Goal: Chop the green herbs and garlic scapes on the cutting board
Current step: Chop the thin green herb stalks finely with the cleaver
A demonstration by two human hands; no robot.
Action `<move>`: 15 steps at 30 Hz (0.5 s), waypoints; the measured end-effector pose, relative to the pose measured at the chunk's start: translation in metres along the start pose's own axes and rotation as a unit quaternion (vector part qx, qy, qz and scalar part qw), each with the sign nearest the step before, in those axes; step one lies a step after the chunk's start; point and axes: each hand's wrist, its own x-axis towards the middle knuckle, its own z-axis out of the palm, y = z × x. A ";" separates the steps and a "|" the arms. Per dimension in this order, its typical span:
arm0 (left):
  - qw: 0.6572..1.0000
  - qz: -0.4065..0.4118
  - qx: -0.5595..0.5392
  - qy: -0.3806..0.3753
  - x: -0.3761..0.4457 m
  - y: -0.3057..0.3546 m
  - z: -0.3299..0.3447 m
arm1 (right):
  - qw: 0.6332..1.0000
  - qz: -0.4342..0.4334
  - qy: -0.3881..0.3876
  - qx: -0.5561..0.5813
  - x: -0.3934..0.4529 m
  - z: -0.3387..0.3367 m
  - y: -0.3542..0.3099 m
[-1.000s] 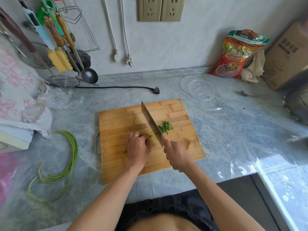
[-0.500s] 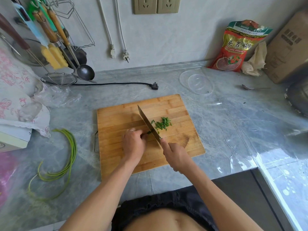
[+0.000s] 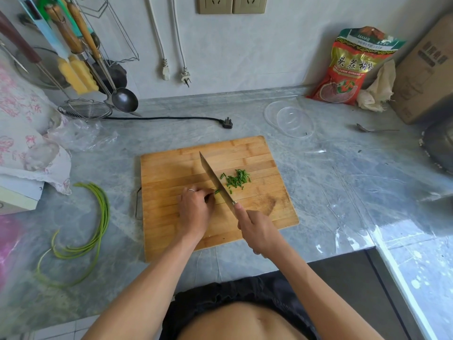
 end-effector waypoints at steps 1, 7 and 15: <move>1.000 -0.003 0.004 0.004 0.000 0.001 0.000 | 1.000 -0.008 0.001 -0.010 -0.001 0.002 0.000; 0.999 -0.025 0.029 0.017 -0.003 0.005 0.004 | 0.998 -0.015 -0.007 -0.057 -0.007 0.002 -0.006; 0.998 -0.048 0.037 0.009 -0.002 0.008 0.004 | 0.997 0.001 -0.031 -0.074 -0.010 -0.001 -0.009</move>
